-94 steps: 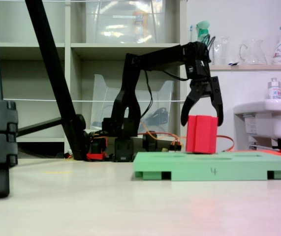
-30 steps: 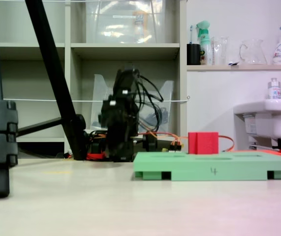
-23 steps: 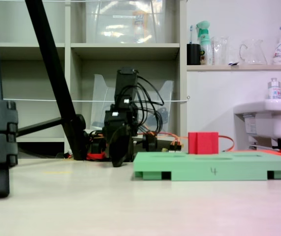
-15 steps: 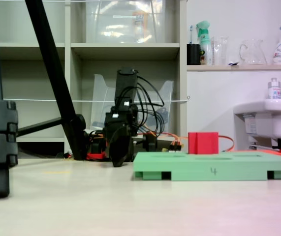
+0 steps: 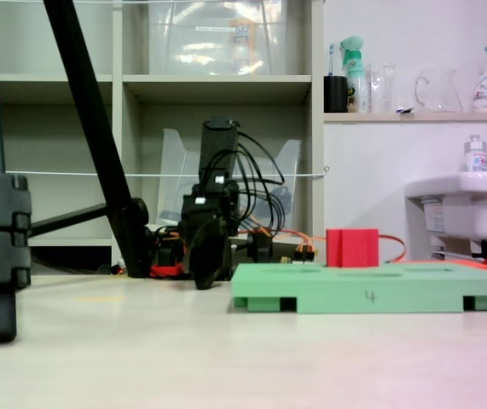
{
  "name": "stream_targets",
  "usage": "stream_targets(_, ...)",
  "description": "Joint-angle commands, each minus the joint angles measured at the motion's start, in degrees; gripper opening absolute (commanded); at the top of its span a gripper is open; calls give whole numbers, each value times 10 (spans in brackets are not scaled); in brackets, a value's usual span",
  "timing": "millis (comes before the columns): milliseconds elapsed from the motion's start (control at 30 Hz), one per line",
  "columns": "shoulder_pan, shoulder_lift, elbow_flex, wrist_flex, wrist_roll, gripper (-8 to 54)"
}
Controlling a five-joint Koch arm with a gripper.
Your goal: Put the cross columnar block into the corresponding hole
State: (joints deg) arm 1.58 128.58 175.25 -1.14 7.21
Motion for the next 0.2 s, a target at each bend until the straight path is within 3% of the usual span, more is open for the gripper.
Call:
stream_targets(0,4,41,44,12,11,343)
stream_targets(167,4,41,44,12,11,343)
